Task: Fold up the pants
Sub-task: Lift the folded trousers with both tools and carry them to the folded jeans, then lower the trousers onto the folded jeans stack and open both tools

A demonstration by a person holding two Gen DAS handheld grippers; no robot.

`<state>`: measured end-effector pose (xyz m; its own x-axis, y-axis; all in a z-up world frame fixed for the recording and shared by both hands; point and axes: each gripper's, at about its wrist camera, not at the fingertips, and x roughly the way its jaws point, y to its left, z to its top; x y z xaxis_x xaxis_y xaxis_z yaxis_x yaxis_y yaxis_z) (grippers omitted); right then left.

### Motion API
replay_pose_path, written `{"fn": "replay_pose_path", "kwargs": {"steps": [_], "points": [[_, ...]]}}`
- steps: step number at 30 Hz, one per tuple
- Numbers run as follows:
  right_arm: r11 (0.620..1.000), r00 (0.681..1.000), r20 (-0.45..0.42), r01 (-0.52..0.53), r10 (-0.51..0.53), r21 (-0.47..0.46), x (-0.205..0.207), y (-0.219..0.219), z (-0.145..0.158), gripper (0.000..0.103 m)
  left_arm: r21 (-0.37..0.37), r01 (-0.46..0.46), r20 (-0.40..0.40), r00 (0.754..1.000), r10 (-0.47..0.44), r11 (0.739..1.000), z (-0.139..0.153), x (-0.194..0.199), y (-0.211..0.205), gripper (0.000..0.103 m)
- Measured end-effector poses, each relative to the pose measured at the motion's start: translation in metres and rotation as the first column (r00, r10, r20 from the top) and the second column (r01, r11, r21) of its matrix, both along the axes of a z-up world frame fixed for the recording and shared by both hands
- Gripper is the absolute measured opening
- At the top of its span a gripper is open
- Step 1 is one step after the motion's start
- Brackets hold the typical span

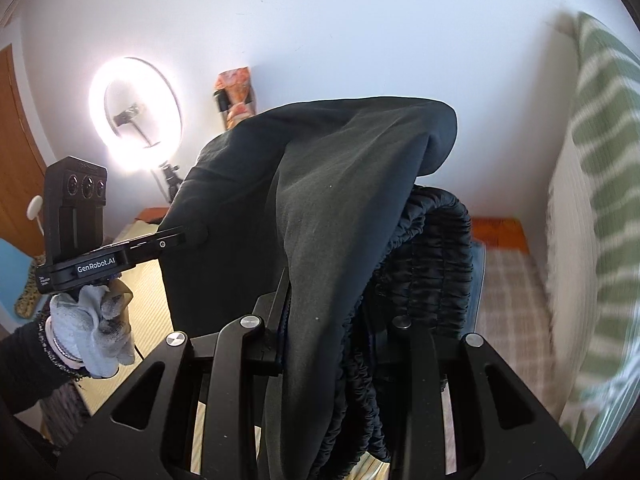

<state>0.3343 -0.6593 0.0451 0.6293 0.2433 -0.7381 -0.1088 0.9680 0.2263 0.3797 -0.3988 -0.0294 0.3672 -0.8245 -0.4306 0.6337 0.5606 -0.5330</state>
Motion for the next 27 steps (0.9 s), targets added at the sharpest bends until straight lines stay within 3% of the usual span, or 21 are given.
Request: {"fn": "replay_pose_path", "kwargs": {"steps": [9, 17, 27], "points": [[1.0, 0.999, -0.048, -0.014, 0.014, 0.008, 0.08, -0.011, -0.042, 0.029, 0.033, -0.018, -0.032, 0.999, 0.019, 0.999, -0.027, 0.055, -0.017, 0.006], [0.999, 0.992, -0.124, -0.031, 0.032, 0.008, 0.105, -0.022, -0.092, 0.029, 0.057, -0.028, -0.1, 0.994, 0.034, 0.998, -0.067, 0.079, -0.034, 0.006], [1.0, 0.983, -0.184, -0.009, 0.011, 0.009, 0.12, -0.049, -0.124, 0.03, 0.157, -0.061, -0.076, 0.994, 0.073, 0.986, -0.078, 0.093, -0.055, 0.006]]}}
